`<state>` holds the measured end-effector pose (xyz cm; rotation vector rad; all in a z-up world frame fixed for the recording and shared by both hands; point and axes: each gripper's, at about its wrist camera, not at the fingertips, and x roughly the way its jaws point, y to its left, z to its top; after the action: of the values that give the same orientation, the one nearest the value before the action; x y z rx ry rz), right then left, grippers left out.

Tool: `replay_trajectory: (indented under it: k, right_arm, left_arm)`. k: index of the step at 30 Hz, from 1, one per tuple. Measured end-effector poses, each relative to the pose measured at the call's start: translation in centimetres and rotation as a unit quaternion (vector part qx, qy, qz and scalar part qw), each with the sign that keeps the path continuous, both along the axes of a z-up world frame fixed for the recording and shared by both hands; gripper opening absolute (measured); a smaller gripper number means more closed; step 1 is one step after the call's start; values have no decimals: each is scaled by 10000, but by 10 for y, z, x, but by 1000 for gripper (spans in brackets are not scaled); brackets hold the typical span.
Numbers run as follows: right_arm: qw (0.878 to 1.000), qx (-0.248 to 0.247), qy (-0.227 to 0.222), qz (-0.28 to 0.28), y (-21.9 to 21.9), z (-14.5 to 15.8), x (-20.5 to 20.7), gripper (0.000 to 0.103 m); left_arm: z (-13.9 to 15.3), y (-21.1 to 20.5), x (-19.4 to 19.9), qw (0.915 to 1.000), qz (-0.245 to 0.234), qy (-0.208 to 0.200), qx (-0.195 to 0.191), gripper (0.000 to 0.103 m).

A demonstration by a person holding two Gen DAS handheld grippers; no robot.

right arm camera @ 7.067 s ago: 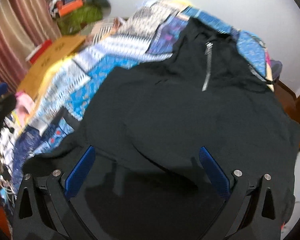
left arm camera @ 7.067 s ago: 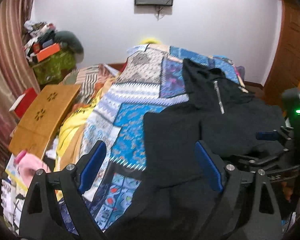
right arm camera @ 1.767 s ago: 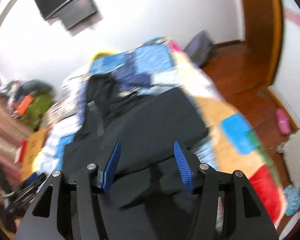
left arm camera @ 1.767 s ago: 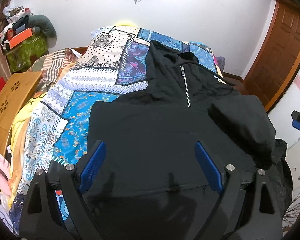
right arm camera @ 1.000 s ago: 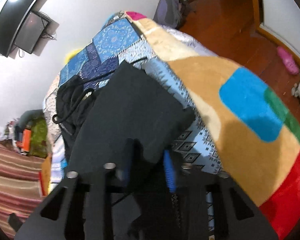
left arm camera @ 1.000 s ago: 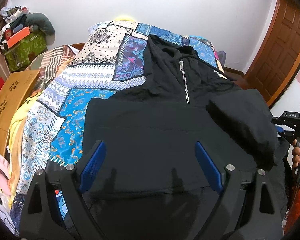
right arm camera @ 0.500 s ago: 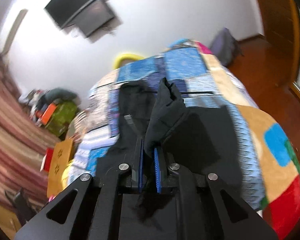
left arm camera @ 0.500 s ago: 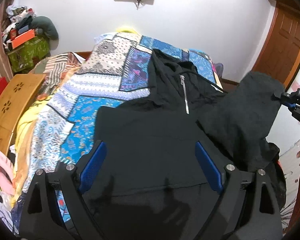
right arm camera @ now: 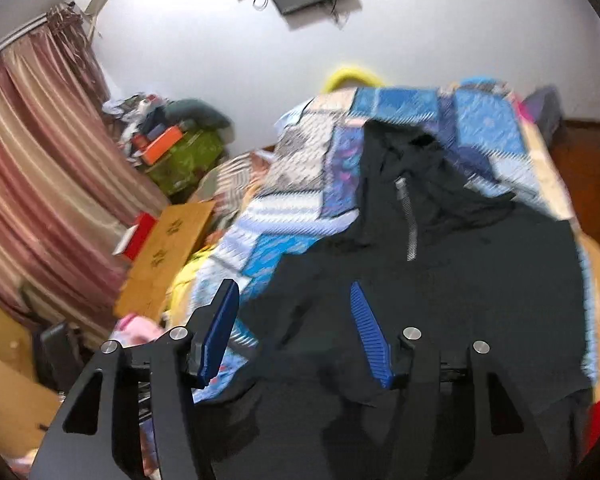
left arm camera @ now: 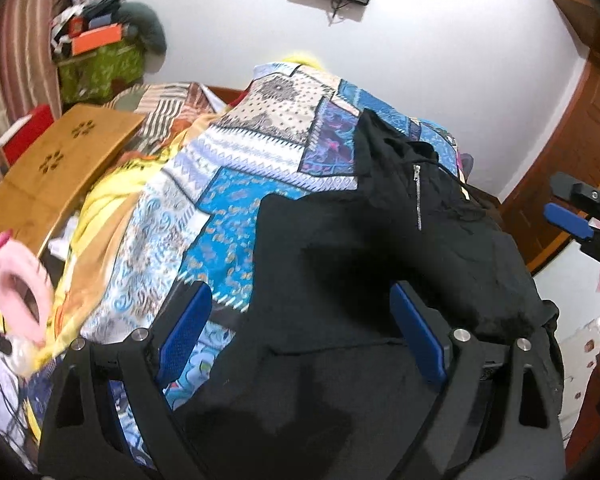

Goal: Fold large clothes

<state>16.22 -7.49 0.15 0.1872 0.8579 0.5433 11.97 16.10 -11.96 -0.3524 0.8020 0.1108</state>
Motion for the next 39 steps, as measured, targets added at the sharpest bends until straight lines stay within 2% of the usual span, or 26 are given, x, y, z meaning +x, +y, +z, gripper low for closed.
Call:
replay_trajectory:
  k: [1,3,4,8,12,16,20,25,27,29,31,32,33,35,36,37,39]
  right_arm:
    - [9999,-85,-61,-47,-1,0,0,56]
    - [9996,-192,-141,-120,-10,1,-2,68]
    - [9996,-183,-145,-172,-14,1,-2,70]
    - [9978,-332,-224,-519,-32,5,-6,70]
    - [9941,-510,-174,-940,-64,-2,-6,70]
    - [9895,-635,-40,-1295,-96,-11,-7,70]
    - [9836,-615,71,-1692,-129,-20,-11,71]
    - [9758,-539,283,-2102,-167,-32,-16,71]
    - [9731,-643,329,-2188,-176,-37,-17,71]
    - [9709,-770,371,-2236,-181,-41,-19,71]
    - [9701,-840,414,-2238,-185,-45,-19,71]
    - [9701,-852,438,-2230,-187,-47,-18,71]
    - [9701,-861,470,-2220,-188,-48,-19,71]
    - [9700,-853,494,-2220,-193,-51,-18,71]
    - [9698,-848,496,-2234,-193,-50,-18,71]
    - [9697,-836,493,-2240,-195,-51,-18,71]
    - [9700,-802,471,-2244,-197,-48,-17,71]
  left_arm:
    - [-3,2,-1,10000,14,33,-59,91]
    - [-8,3,-1,9998,8,104,-184,91]
    - [-11,4,0,9996,3,146,-251,91]
    - [-27,5,5,9975,-29,363,-603,91]
    - [-52,2,14,9911,-83,680,-1143,91]
    - [-79,-3,22,9794,-159,988,-1755,90]
    - [-107,-6,30,9631,-107,1281,-2365,90]
    - [-133,-8,36,9436,-31,1565,-2916,80]
    - [-136,-10,37,9403,-63,1575,-3017,74]
    - [-134,-13,42,9424,-135,1533,-2971,69]
    - [-125,-18,48,9522,-231,1394,-2707,60]
    - [-121,-22,51,9580,-274,1344,-2519,50]
    - [-115,-27,54,9650,-333,1303,-2250,35]
    - [-101,-34,57,9756,-441,1175,-1804,23]
    - [-96,-36,60,9792,-483,1108,-1631,19]
    - [-84,-43,62,9855,-540,975,-1280,18]
    - [-64,-49,66,9925,-596,736,-775,17]
